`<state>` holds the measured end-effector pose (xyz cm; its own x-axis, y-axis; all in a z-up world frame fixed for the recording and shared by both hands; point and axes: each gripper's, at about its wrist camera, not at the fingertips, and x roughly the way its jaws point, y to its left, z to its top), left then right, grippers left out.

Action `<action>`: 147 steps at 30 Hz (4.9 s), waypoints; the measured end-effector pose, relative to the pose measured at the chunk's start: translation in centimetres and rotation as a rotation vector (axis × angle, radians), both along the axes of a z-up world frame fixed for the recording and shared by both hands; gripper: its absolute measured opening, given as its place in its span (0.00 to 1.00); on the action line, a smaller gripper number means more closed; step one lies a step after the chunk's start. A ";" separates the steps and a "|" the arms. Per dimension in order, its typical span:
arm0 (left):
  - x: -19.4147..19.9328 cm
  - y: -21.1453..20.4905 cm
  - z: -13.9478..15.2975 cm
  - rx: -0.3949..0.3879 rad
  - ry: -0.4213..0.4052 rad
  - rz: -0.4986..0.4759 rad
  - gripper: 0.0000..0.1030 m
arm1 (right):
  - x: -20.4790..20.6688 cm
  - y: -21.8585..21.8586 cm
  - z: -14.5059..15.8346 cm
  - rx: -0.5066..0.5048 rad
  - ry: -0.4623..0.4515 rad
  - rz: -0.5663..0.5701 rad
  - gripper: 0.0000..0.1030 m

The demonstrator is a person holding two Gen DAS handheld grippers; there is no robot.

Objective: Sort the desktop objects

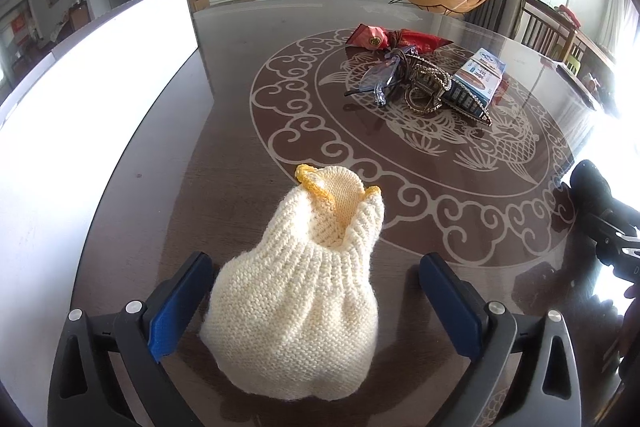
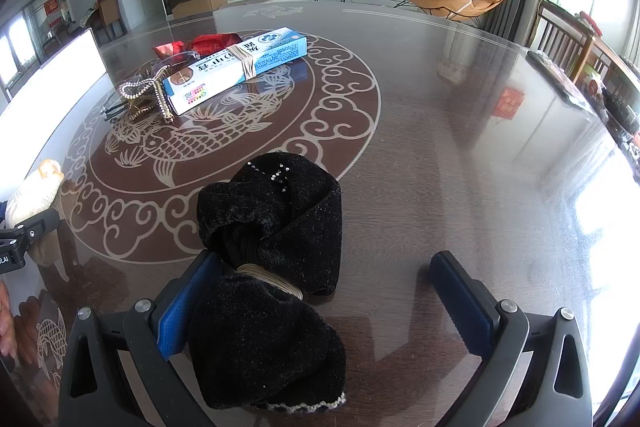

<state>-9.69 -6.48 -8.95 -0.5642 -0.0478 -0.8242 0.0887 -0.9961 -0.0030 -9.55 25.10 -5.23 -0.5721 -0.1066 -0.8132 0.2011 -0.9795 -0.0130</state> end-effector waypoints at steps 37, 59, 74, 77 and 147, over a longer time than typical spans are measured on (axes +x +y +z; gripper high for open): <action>0.2 0.0 0.0 -0.002 0.002 0.002 1.00 | -0.1 0.0 0.0 0.000 0.000 0.000 1.00; 0.2 0.0 0.0 -0.002 0.002 0.002 1.00 | -0.1 0.0 0.0 0.000 0.000 0.000 1.00; 0.1 0.0 0.0 -0.002 0.003 0.002 1.00 | 0.0 0.0 0.0 0.000 0.000 0.000 1.00; 0.2 0.0 0.0 -0.002 0.003 0.002 1.00 | -0.1 0.0 0.0 0.000 0.000 0.000 1.00; 16.4 -34.8 9.6 0.093 0.069 0.607 0.90 | 10.9 -47.0 15.0 -0.172 0.034 0.830 0.90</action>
